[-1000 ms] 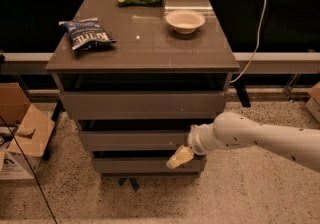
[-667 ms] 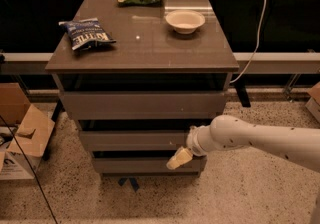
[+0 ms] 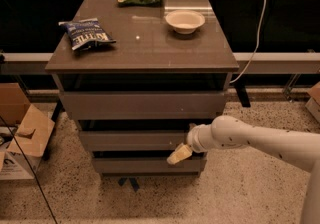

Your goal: Open middle drawer

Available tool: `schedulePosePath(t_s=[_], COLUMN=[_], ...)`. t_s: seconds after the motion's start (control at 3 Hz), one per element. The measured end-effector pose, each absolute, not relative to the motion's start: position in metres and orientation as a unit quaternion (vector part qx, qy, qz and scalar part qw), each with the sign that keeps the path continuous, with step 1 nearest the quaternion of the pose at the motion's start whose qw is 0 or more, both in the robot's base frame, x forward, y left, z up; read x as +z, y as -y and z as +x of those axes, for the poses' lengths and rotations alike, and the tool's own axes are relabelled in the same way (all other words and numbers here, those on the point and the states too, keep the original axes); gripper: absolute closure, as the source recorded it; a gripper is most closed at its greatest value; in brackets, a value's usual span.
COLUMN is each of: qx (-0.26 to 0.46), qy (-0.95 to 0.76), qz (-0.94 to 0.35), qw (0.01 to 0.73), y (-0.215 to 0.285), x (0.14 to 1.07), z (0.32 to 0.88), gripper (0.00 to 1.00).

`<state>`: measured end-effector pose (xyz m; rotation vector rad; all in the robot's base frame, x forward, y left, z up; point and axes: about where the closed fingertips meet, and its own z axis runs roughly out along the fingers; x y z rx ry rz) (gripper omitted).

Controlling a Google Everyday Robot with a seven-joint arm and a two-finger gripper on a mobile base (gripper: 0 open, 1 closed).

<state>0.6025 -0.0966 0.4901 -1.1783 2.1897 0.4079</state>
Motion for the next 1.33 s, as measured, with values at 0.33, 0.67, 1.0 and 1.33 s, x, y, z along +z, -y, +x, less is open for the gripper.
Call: schedulePosePath(t_s=[0.33, 0.67, 1.0, 1.33], qx=[0.179, 0.197, 0.206, 0.208], qy=[-0.827, -0.828, -0.836, -0.843], qz=[-0.422, -0.4, -0.386, -0.387], qw=[0.326, 0.34, 0.332, 0.31], y=[0.101, 0.109, 0.112, 0.117], x=[0.477, 0.463, 0.446, 0.433], z=[0.624, 0.644, 0.657, 0.656], gripper=[0.0, 0.0, 0.0, 0.19])
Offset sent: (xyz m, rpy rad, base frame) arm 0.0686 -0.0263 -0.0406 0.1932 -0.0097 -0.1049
